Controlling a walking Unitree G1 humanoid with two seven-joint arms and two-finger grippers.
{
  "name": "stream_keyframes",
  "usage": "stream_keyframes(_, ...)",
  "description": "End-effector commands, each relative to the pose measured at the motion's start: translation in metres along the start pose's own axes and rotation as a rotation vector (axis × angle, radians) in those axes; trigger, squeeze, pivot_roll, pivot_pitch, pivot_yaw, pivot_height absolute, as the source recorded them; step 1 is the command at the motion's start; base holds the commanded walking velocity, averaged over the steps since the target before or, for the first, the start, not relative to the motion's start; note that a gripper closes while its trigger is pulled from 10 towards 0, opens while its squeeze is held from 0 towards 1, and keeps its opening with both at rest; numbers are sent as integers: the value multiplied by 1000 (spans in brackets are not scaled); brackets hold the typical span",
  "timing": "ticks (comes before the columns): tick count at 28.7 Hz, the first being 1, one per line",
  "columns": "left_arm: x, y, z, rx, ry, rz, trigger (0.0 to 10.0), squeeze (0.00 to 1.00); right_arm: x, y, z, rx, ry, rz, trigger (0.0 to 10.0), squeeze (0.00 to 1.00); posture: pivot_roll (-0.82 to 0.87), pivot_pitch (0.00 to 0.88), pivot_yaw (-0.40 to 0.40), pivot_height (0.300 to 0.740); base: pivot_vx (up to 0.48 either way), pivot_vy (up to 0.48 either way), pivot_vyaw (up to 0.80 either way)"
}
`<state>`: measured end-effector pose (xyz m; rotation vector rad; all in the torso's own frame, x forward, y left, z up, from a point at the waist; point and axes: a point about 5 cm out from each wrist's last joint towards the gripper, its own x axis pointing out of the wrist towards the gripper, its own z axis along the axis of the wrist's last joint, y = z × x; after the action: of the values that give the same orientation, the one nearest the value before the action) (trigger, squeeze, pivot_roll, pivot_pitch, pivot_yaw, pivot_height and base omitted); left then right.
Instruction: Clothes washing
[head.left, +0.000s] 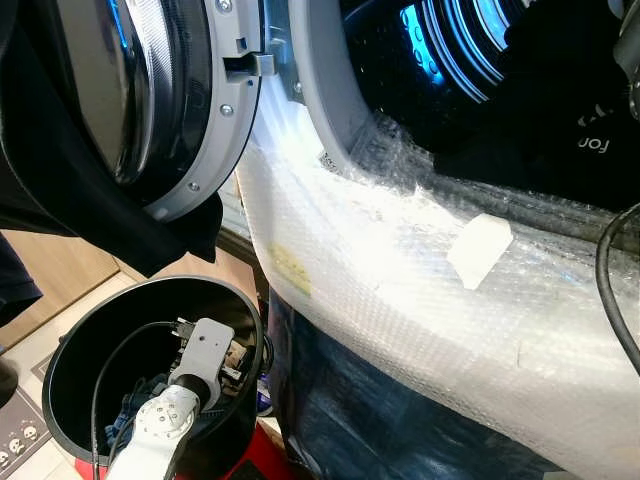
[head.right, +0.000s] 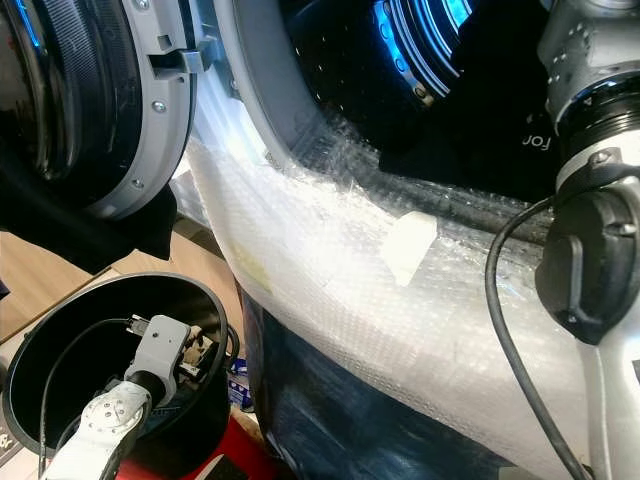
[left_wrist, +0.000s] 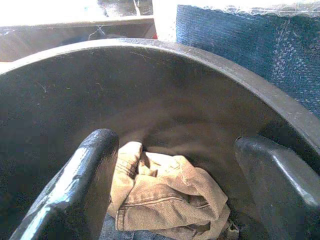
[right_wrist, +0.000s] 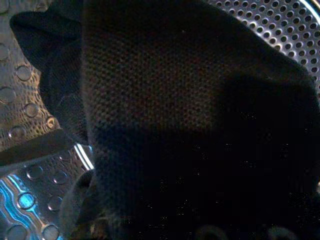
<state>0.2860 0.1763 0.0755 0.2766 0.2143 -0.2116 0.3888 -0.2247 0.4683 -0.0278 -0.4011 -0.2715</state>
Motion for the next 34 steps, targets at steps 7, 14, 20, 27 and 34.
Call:
stream_keyframes(7,0,-5,1,2,7,-40,10000,0,-6,1,3,103,19,16,10000,0,-67,84,15,740,0,0,0)
stream_keyframes(14,2,-10,1,-3,6,-55,10000,0,-42,13,-3,144,2,65,10000,0,-77,92,15,740,0,0,0)
stream_keyframes(20,0,-11,0,-9,6,-54,10000,0,-84,15,7,64,-153,132,10000,0,-73,98,7,740,0,0,0)
stream_keyframes(27,-1,-12,-2,-13,15,-63,10000,0,-119,8,6,22,-142,191,10000,0,-103,110,8,740,0,0,0)
stream_keyframes(34,0,-16,-1,-14,13,-78,10000,0,-132,3,-27,-157,33,216,10000,0,-103,112,5,740,0,0,0)
